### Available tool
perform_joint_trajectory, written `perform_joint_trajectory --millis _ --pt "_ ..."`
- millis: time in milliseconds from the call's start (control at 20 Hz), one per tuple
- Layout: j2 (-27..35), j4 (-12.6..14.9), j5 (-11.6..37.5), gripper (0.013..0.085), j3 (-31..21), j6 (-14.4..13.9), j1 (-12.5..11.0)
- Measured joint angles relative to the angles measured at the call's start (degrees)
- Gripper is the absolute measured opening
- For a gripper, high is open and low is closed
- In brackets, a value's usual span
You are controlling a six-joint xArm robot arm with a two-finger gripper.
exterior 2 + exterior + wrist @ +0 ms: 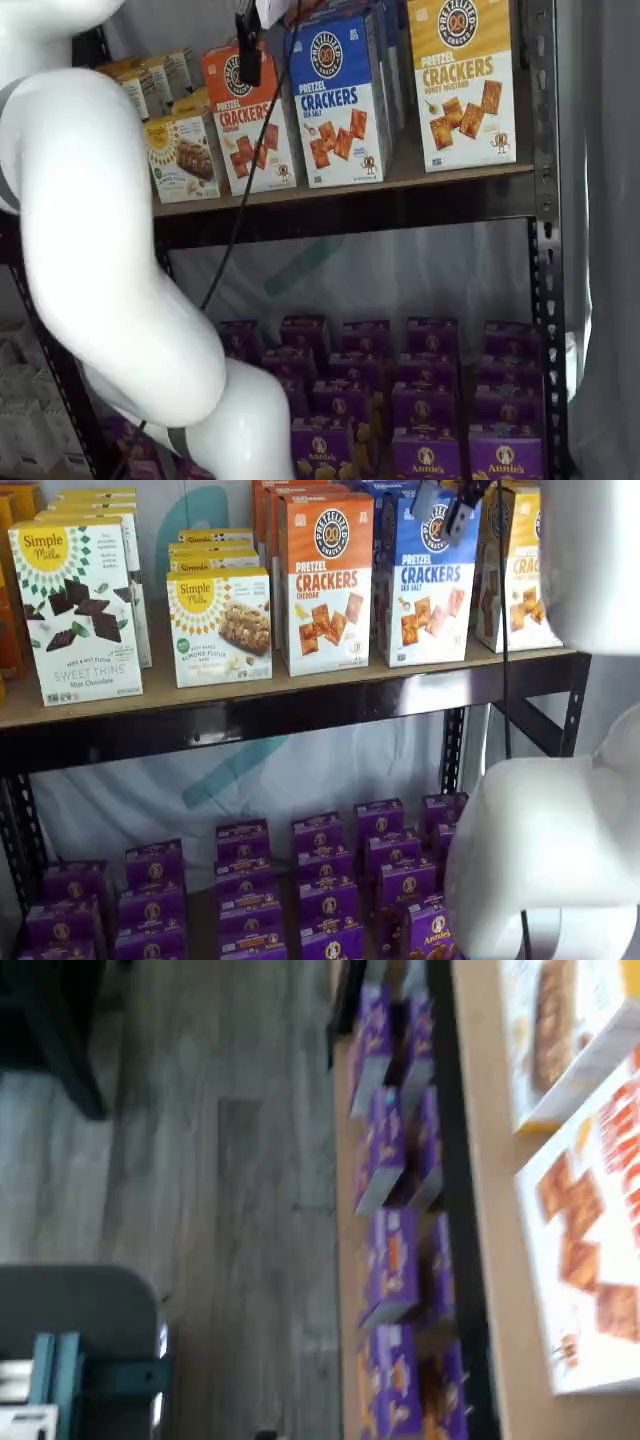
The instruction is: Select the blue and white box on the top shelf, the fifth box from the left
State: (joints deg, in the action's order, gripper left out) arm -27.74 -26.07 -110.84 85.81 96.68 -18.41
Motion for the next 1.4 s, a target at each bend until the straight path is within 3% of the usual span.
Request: perform_joint_trajectory --millis 300,450,800,1000,1400 --pt "0.07 -7.01 5.93 0.0850 1.35 -0.03 -4.10" --pt "0.49 -8.01 11.27 0.0850 1.39 0.43 -4.63" --pt "6.48 -3.36 18.20 0.0850 5.39 2.18 -2.42" --pt "10.49 0.06 18.86 0.0850 8.12 2.79 -0.80" --pt "13.81 3.37 20.00 0.0850 8.90 3.22 1.08"
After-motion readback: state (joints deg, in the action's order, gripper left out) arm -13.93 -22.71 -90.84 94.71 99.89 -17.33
